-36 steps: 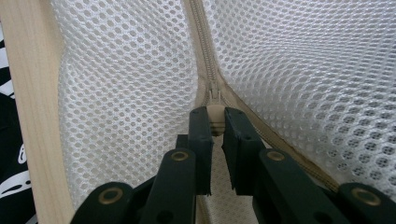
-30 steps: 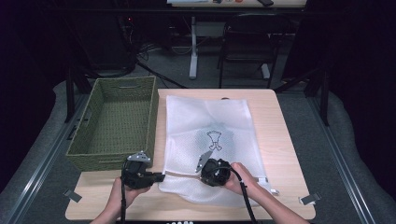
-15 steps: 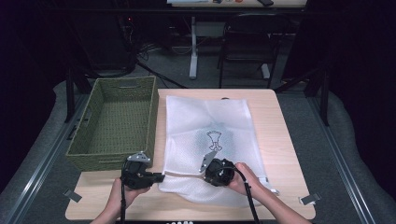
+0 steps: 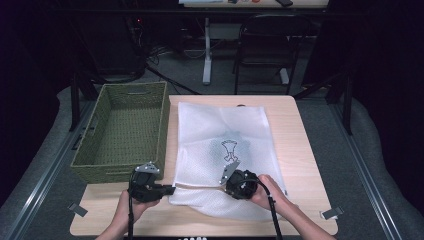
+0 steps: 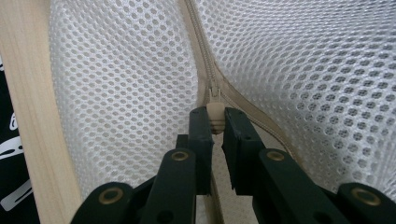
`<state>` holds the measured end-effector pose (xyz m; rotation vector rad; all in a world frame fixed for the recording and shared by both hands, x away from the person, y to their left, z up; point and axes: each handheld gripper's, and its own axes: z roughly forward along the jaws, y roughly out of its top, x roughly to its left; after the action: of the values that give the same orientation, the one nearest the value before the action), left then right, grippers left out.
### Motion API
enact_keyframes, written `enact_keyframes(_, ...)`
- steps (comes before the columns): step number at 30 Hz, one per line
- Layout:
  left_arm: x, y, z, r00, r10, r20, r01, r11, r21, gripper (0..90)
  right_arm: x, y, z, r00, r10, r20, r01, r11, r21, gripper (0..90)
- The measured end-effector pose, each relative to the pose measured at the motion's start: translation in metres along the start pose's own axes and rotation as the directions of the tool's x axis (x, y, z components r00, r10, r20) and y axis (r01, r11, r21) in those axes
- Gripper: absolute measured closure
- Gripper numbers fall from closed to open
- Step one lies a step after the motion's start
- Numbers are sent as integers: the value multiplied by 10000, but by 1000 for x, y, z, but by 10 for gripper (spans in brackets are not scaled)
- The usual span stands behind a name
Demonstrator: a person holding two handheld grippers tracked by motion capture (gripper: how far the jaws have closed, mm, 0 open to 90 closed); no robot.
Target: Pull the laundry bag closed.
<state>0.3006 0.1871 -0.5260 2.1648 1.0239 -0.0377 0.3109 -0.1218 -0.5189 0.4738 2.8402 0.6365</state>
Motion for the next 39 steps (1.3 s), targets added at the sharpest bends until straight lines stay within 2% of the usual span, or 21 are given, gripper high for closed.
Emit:
enact_keyframes(2,0,0,0,10000,-11,0,11,10000,-6,857,-1,-1,-1,9999,-122,81,122,9999,3,820)
enact_keyframes(4,1,0,0,9999,-44,117,43,10000,19,857,0,-3,-2,10000,51,55,-51,10000,10,820)
enact_keyframes(10,2,-1,-1,9999,-77,83,77,10000,20,857,-2,-7,-6,9997,-67,218,66,10000,47,820)
enact_keyframes(19,2,-1,-1,10000,-26,93,25,10000,57,857,-3,-15,-14,9992,165,365,-167,9998,48,820)
enact_keyframes(26,2,-1,-2,10000,-65,60,64,10000,45,857,-5,-20,-19,9989,96,466,-99,9999,67,820)
enact_keyframes(27,2,-1,-2,10000,-39,66,39,10000,35,858,-4,-21,-20,9985,220,501,-226,9997,124,820)
enact_keyframes(39,1,-1,-2,9999,-114,130,115,9999,-19,857,-8,-35,-29,9973,341,654,-349,9993,110,820)
